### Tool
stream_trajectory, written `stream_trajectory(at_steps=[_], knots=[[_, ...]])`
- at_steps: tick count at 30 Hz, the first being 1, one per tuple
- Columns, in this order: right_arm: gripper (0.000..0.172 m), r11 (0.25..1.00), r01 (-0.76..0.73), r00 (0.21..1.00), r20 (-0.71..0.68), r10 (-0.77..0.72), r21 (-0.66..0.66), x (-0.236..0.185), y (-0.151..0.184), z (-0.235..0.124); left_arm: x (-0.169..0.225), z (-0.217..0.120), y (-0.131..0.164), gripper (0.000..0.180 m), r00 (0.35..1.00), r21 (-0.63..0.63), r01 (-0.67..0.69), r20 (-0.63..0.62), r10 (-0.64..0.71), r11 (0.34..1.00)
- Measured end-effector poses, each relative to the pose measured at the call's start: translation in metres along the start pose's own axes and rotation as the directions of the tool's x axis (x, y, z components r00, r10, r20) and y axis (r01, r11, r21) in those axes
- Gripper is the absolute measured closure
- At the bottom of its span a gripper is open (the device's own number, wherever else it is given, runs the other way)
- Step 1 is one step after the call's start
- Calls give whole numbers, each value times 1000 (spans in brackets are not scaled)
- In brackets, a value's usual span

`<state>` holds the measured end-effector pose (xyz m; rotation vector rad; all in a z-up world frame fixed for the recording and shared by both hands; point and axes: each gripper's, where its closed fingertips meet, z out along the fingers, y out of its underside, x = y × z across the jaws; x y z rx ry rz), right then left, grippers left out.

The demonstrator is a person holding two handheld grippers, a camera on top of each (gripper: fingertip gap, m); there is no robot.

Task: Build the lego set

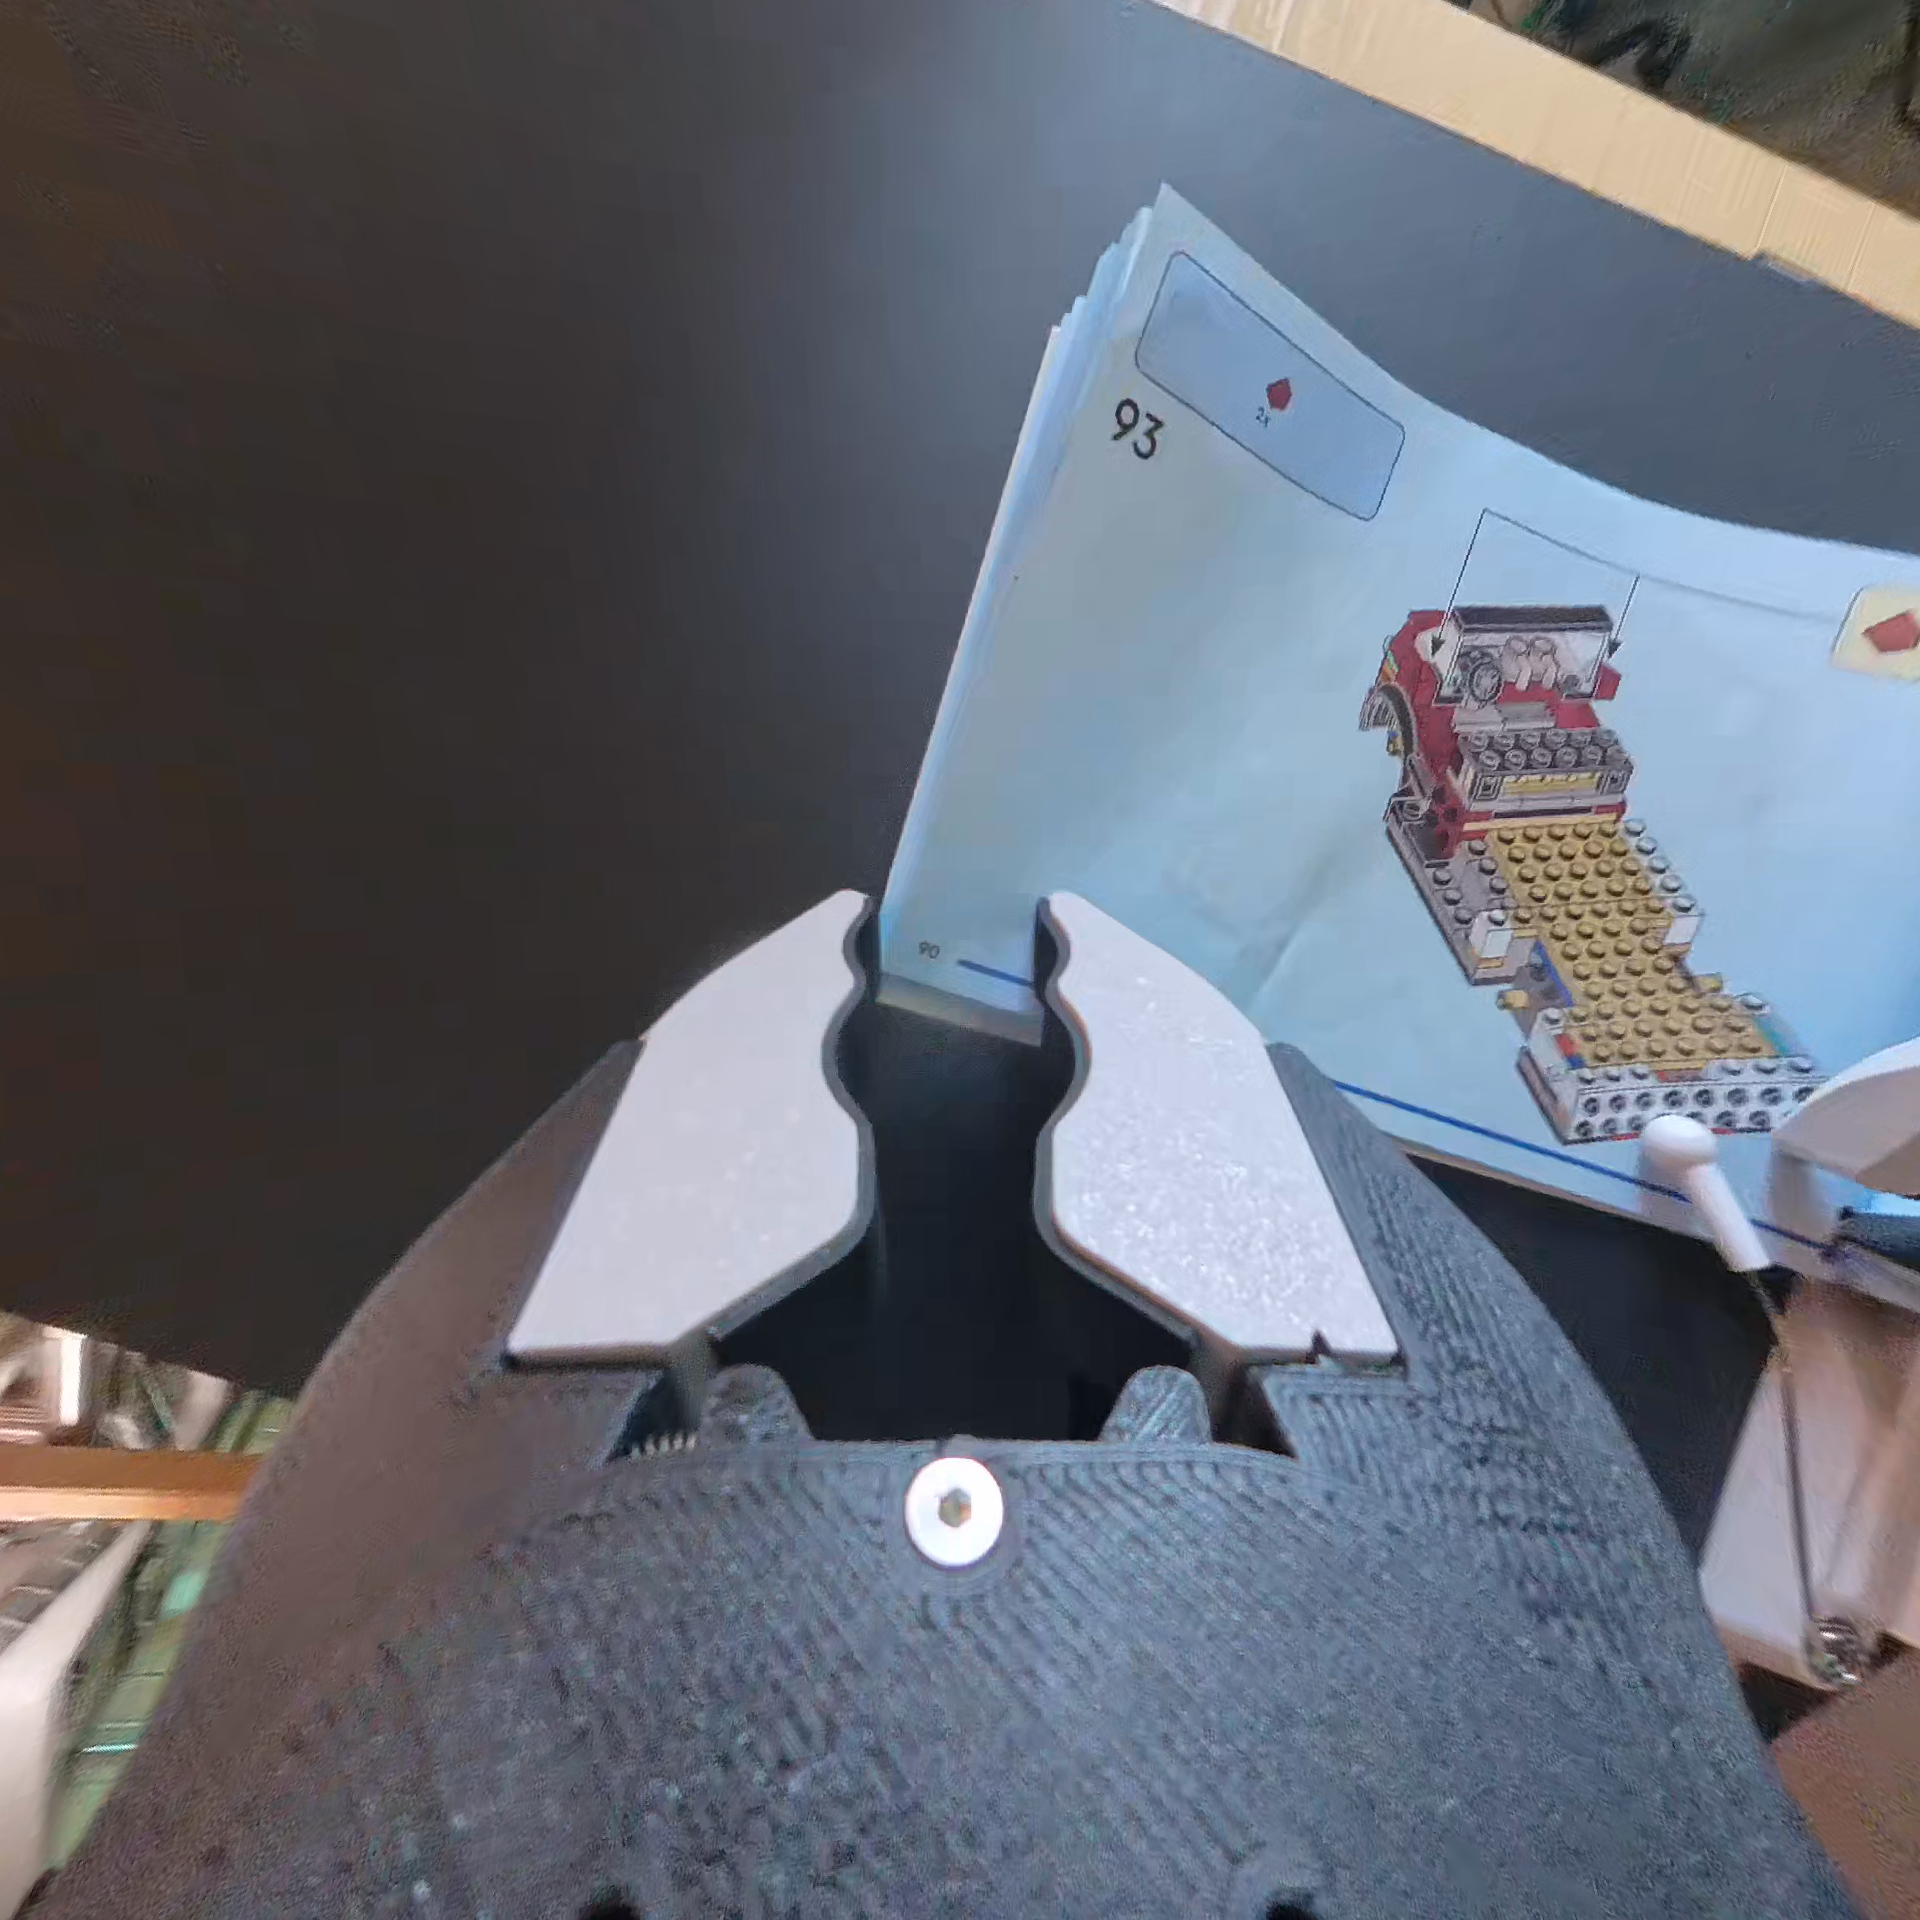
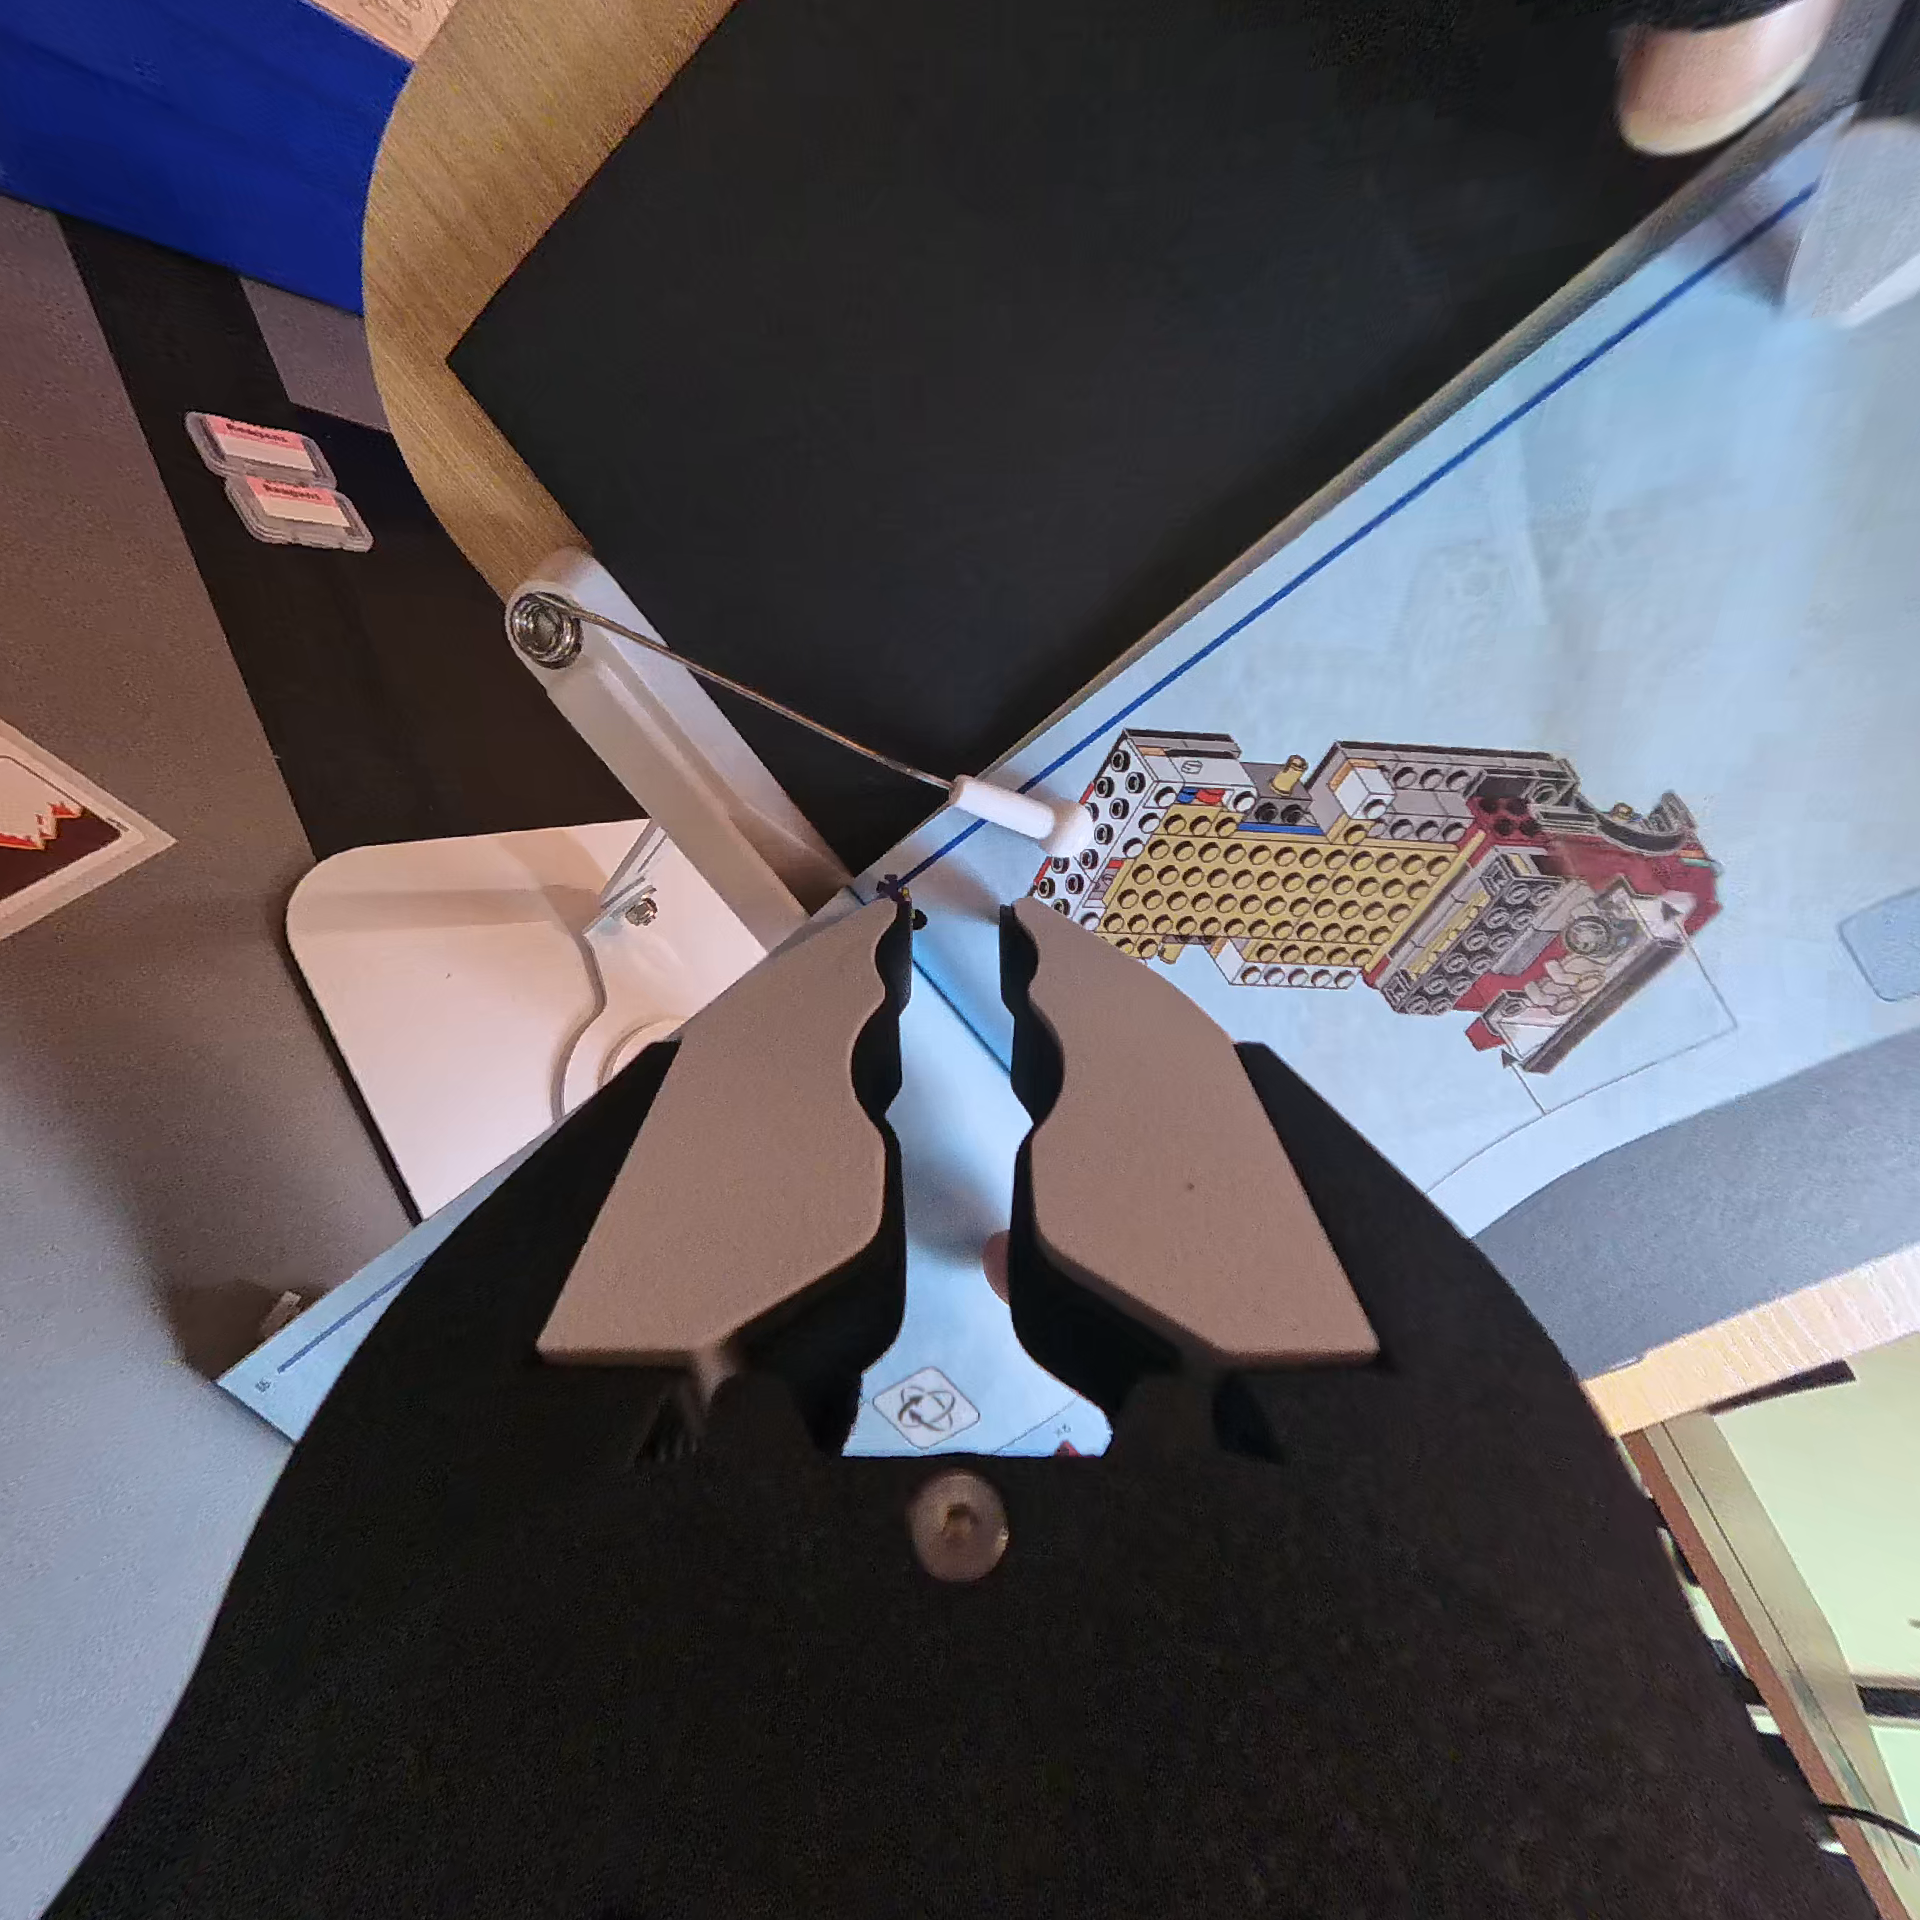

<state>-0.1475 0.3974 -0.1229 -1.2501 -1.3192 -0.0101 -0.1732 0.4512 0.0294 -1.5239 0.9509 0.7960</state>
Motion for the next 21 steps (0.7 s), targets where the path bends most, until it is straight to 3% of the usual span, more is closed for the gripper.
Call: stream_trajectory(at_steps=[1, 2, 10, 15, 21], knots=[[156, 1000, 3, 1000, 0, -3, 0, 0, 0, 0, -7, -3, -1, 173, 998, 5, -24, 50, 23, 1000], [156, 1000, 7, 1000, -2, -7, 1, 0, 0, -1, -9, -6, -3, 178, 998, 18, -45, 42, 45, 999], [151, 1000, -7, 999, -46, 6, -20, 2, 0, -5, -14, -24, 25, 178, 1000, -41, 5, 23, -4, 999], [148, 994, -110, 992, -56, 110, -1, 0, 7, -21, -17, -46, 62, 179, 996, -69, 82, 41, -80, 994], [135, 969, -242, 970, -16, 242, -41, -10, 39, -37, -8, -72, 106, 179, 972, -58, 233, 43, -231, 971]])
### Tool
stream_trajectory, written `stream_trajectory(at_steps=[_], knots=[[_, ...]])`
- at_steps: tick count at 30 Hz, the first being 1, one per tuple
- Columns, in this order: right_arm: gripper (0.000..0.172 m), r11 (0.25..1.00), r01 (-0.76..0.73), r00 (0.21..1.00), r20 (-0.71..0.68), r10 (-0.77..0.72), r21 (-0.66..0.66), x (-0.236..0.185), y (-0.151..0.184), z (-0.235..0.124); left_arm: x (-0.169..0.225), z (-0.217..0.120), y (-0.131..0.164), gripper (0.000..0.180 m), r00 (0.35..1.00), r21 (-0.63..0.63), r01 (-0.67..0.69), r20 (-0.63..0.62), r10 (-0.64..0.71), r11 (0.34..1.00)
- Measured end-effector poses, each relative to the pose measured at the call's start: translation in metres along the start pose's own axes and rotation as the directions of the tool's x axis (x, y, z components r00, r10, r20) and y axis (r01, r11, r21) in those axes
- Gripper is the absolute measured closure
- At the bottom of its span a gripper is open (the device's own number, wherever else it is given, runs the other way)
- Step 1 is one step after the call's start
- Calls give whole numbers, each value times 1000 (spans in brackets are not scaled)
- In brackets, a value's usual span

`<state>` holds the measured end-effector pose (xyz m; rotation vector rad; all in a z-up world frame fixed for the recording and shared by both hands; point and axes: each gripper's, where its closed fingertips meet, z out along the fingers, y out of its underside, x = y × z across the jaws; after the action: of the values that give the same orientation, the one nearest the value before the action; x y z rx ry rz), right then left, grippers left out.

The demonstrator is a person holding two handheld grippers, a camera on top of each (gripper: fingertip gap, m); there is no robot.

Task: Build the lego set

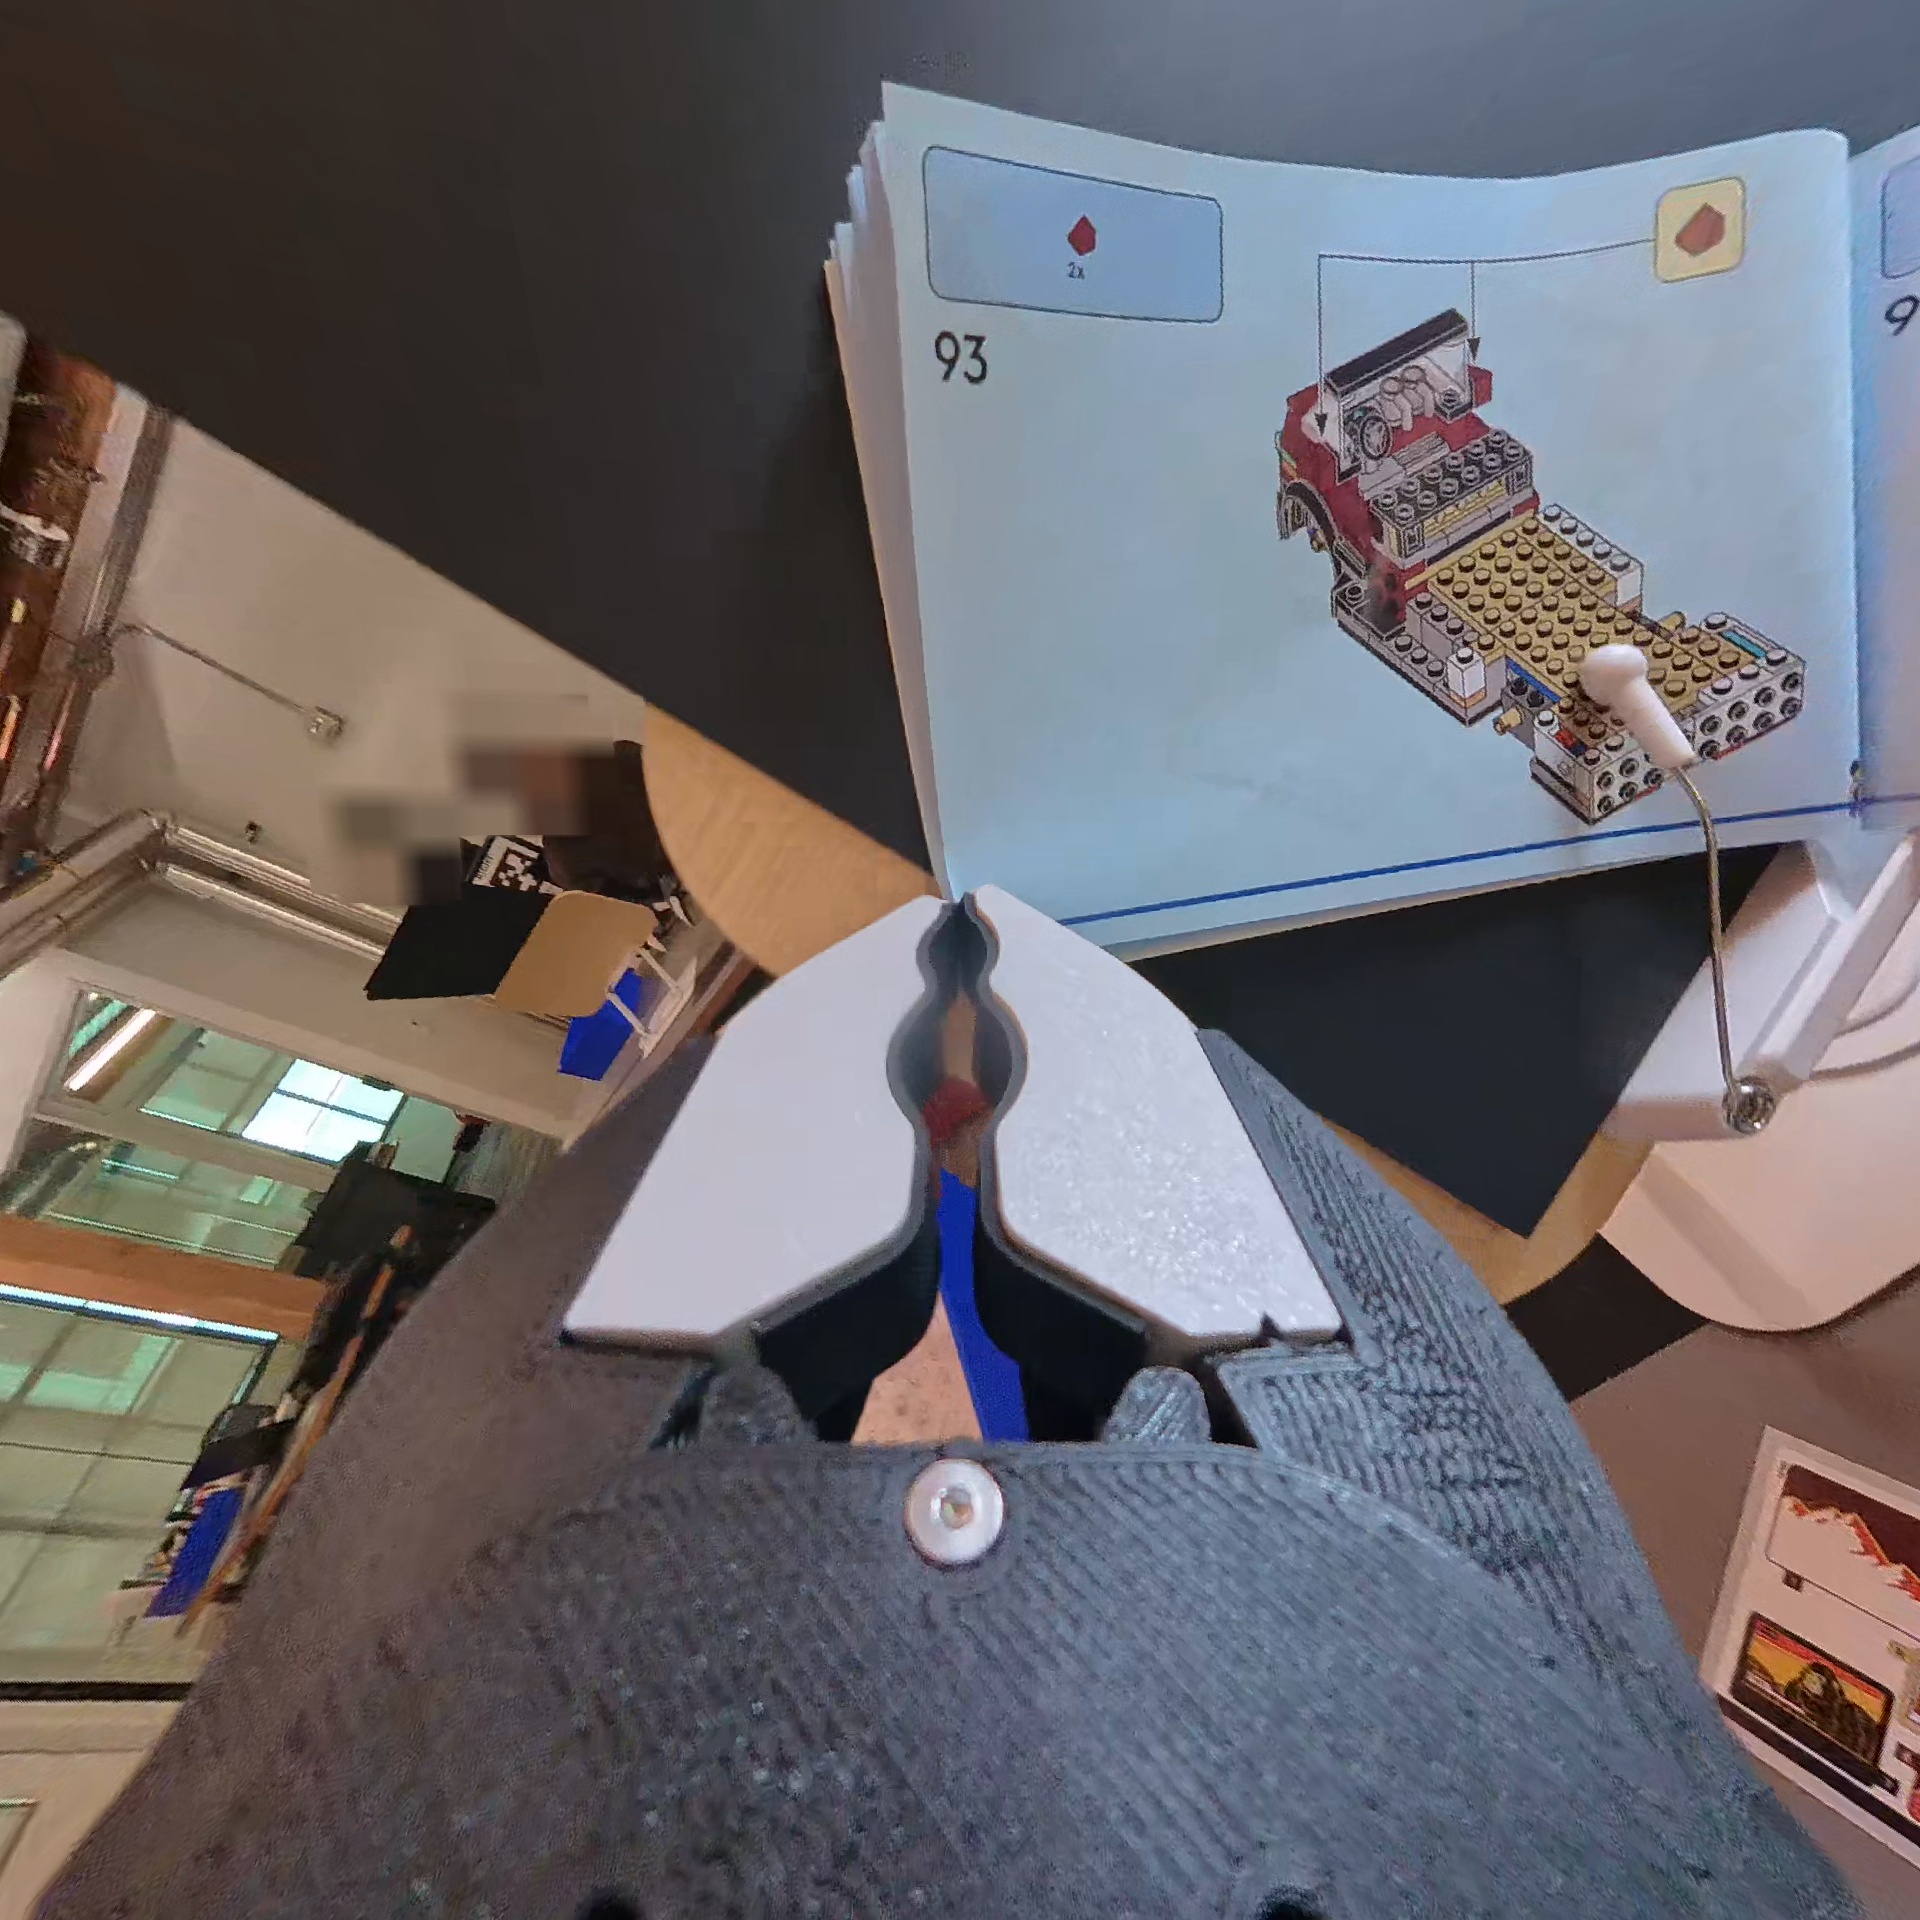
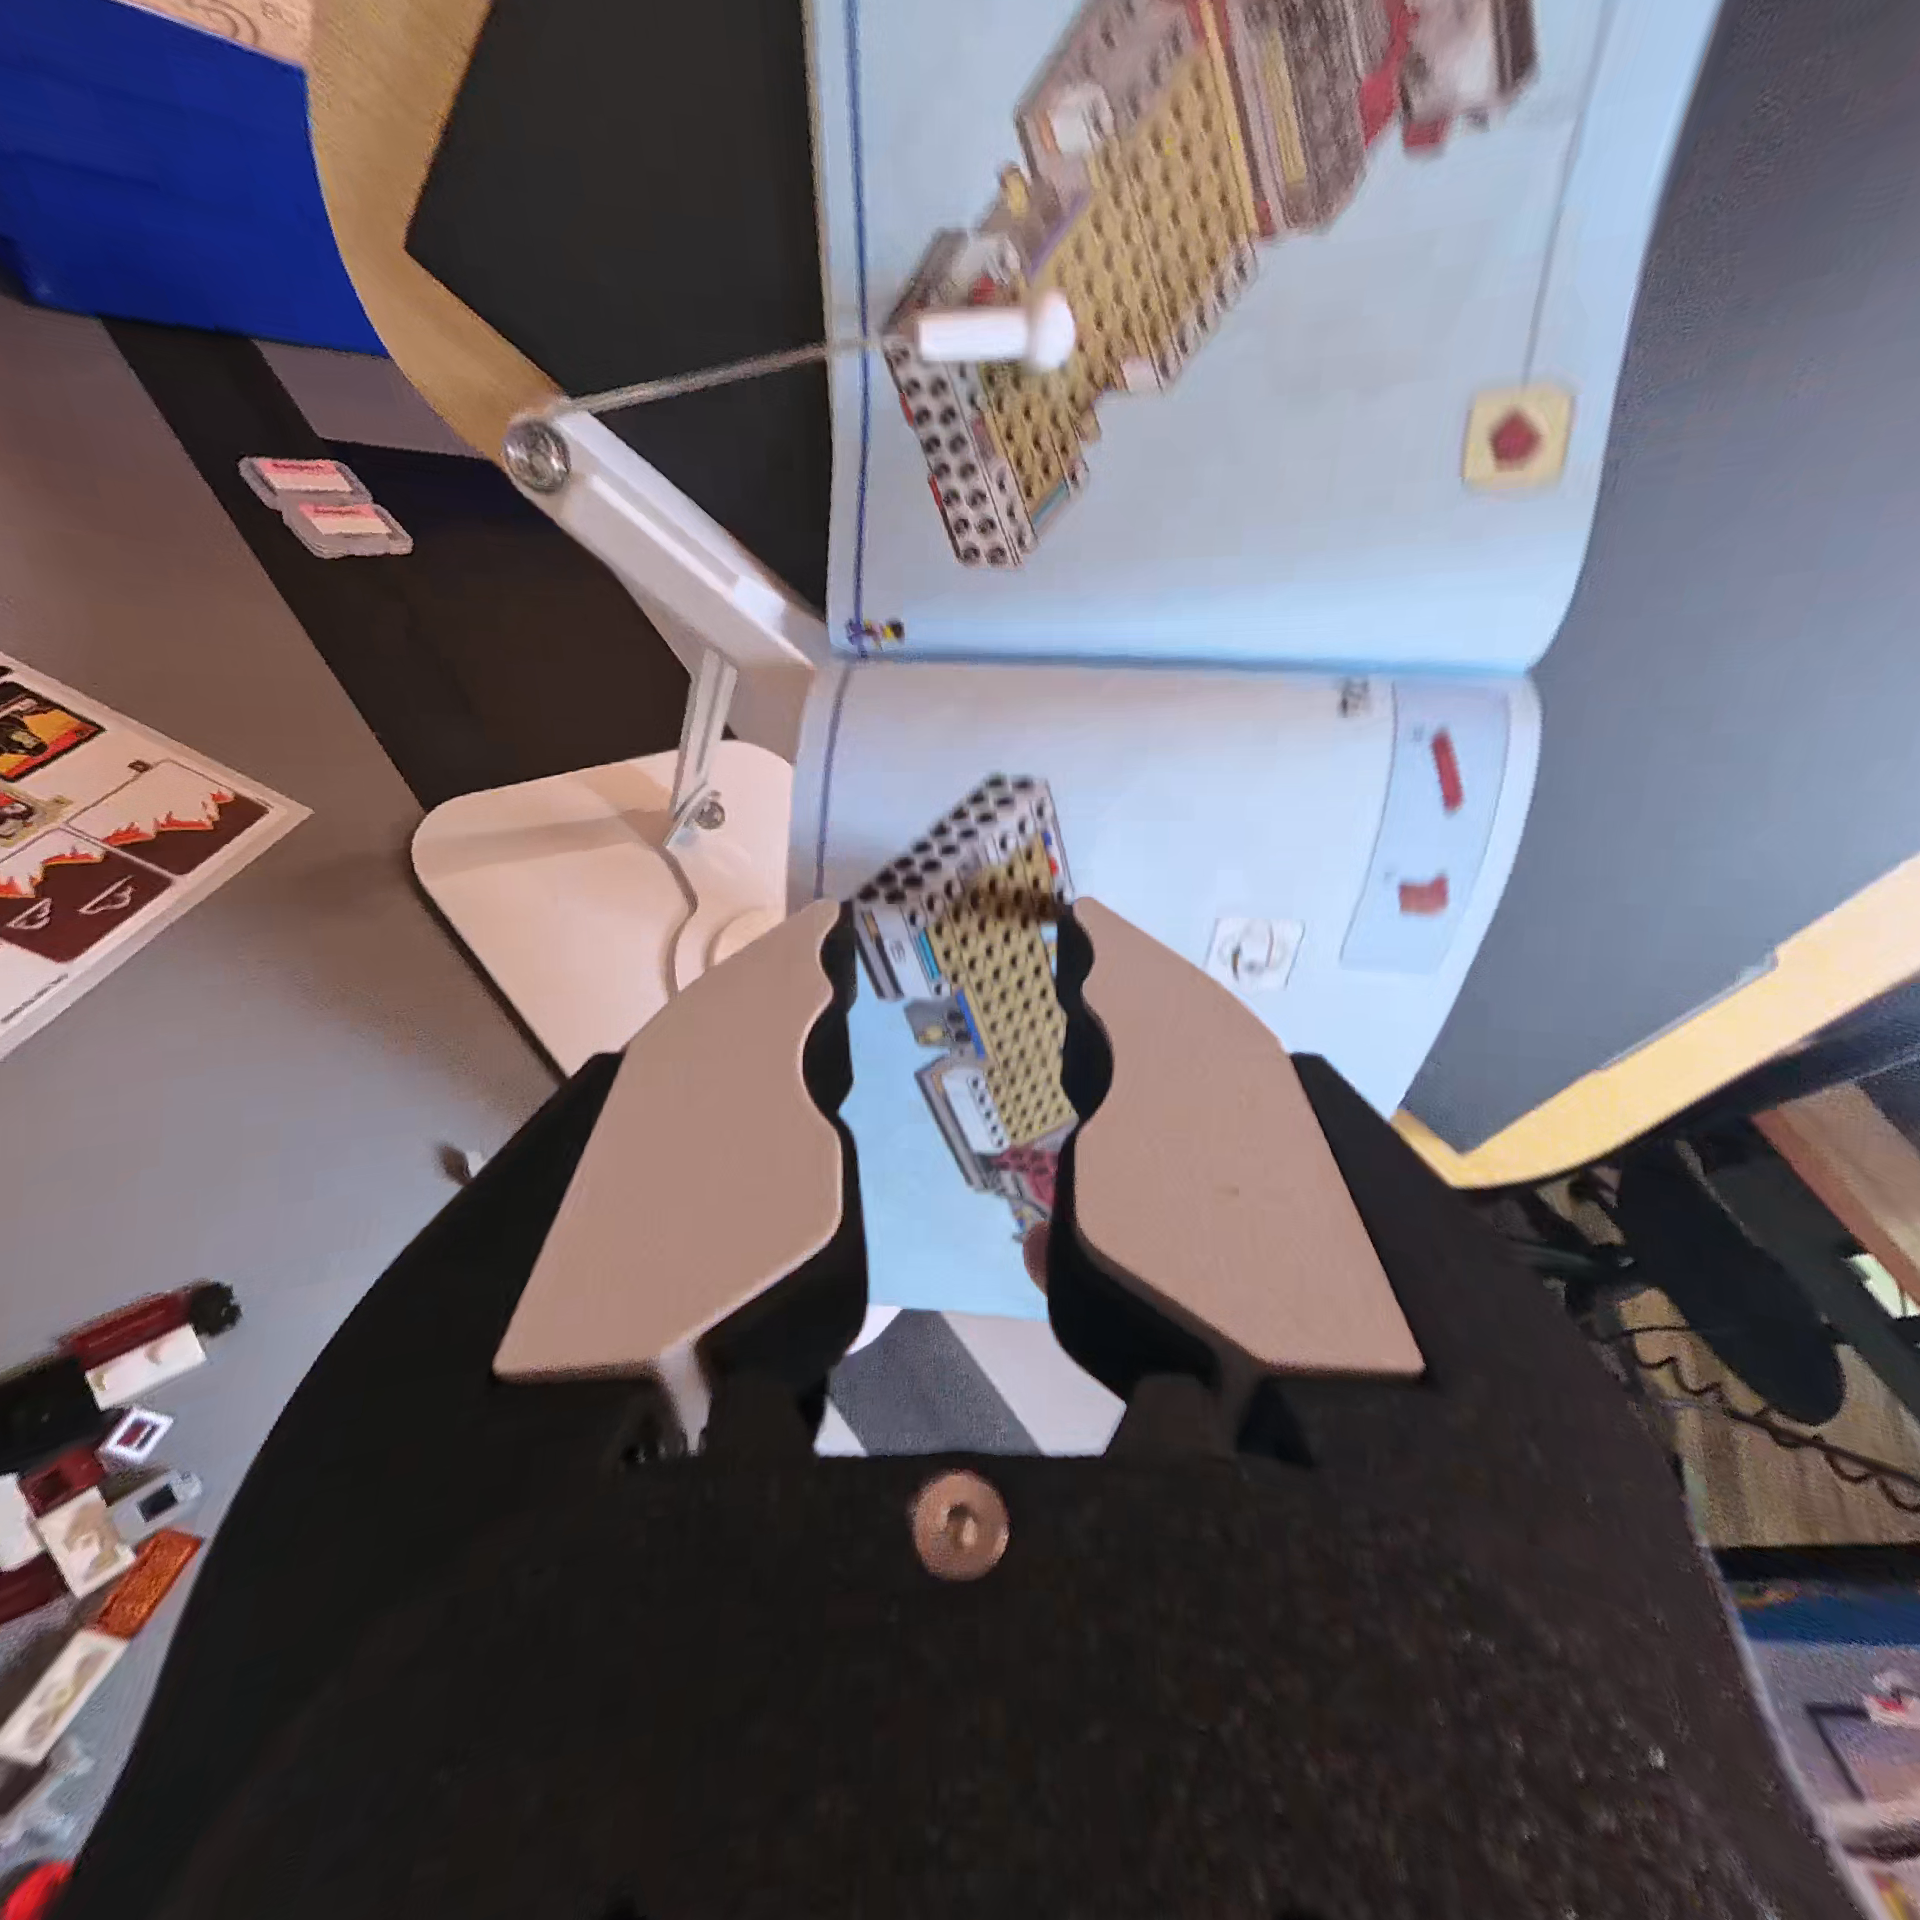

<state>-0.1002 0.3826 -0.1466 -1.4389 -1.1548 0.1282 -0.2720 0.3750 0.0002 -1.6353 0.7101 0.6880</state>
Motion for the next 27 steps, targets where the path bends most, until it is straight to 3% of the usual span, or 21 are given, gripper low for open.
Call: stream_trajectory(at_steps=[6, 11, 15, 19, 22, 23, 25, 27], knots=[[125, 977, -200, 978, 38, 203, -66, 17, 49, -8, 11, -15, 37, 179, 994, 7, 111, -12, -111, 994], [108, 904, -412, 900, 101, 423, -116, 30, 81, -4, 21, -21, 53, 180, 988, 3, 153, -28, -153, 988], [99, 780, -612, 754, 201, 625, -128, 34, 92, 0, 28, -23, 62, 180, 981, 1, 188, -49, -188, 982], [95, 589, -798, 522, 344, 780, -127, 36, 86, 6, 33, -22, 70, 180, 975, -7, 215, -63, -215, 977], [101, 439, -890, 343, 457, 821, -122, 41, 73, 7, 41, -20, 78, 180, 974, -21, 214, -76, -215, 977], [107, 417, -901, 319, 469, 823, -120, 42, 72, 8, 44, -20, 80, 180, 973, -20, 215, -79, -216, 976], [139, 398, -915, 317, 485, 815, -72, 49, 70, 5, 47, -19, 81, 180, 966, -14, 242, -91, -242, 970], [152, 384, -923, 320, 509, 799, -21, 59, 65, -2, 49, -19, 82, 180, 951, -6, 288, -114, -287, 958]])
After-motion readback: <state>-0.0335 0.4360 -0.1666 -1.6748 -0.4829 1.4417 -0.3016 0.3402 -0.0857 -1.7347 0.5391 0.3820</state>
